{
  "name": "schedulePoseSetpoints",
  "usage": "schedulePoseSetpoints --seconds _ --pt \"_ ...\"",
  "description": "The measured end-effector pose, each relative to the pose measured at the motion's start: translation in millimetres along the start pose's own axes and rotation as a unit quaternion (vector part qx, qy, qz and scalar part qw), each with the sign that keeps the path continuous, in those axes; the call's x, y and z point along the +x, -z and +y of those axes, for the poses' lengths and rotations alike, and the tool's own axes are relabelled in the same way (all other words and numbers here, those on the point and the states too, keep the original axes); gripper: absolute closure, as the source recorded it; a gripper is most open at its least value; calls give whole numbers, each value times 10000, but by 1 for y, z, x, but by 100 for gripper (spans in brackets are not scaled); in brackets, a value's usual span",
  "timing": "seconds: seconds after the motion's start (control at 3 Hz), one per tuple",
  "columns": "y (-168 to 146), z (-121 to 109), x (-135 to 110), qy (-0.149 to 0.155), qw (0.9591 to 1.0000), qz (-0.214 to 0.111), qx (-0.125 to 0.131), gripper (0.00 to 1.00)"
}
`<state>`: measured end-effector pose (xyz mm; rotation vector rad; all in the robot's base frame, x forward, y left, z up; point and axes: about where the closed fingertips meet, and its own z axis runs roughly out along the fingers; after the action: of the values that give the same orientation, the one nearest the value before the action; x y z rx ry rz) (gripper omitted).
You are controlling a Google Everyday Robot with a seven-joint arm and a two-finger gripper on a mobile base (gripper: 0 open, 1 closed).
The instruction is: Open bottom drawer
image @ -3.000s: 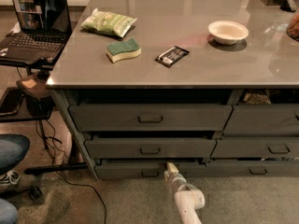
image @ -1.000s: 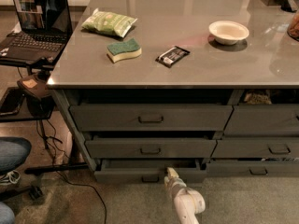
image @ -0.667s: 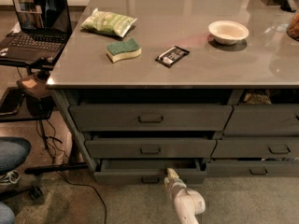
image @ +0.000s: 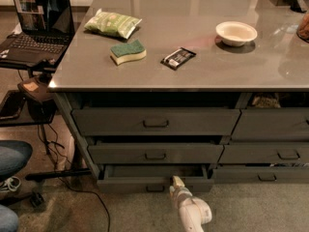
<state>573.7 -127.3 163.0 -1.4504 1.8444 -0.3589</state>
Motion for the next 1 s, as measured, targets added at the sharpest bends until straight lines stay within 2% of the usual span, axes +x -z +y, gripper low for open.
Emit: schedulePoseSetpoints --seconds 1.0 --pt "15 14 -2 -101 9998 91 -161 100"
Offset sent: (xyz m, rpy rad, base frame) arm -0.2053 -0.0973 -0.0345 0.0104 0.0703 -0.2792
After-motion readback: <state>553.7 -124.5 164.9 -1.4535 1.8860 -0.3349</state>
